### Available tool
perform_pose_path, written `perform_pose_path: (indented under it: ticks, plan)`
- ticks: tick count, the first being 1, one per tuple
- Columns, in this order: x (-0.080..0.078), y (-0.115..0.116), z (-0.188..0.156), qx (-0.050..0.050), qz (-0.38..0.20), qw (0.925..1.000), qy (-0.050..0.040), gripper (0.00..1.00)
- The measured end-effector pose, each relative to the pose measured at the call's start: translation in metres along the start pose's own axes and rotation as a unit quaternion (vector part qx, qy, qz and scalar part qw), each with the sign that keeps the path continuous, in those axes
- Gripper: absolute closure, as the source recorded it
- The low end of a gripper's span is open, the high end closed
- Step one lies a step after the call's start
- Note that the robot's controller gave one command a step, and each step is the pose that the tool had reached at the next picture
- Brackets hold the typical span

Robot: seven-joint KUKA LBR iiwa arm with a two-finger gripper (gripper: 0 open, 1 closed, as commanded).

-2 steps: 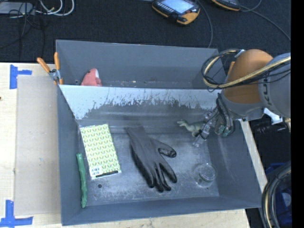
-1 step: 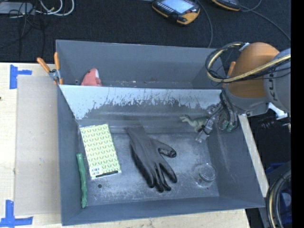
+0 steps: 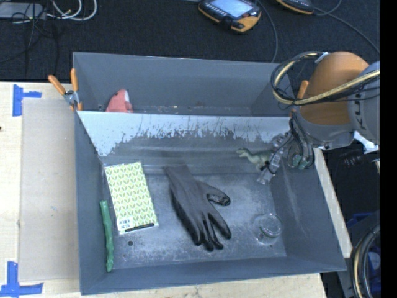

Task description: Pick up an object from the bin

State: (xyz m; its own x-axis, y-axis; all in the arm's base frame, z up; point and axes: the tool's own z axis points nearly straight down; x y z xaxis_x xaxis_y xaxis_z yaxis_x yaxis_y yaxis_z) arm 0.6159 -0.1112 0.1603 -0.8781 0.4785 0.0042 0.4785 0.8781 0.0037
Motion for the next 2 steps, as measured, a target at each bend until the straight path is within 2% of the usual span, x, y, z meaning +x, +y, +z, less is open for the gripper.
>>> perform_pose_path:
  ticks: [2]
  plan:
    - [0.0001,0.0,-0.0117,0.0,-0.001,1.0,0.0003,1.0]
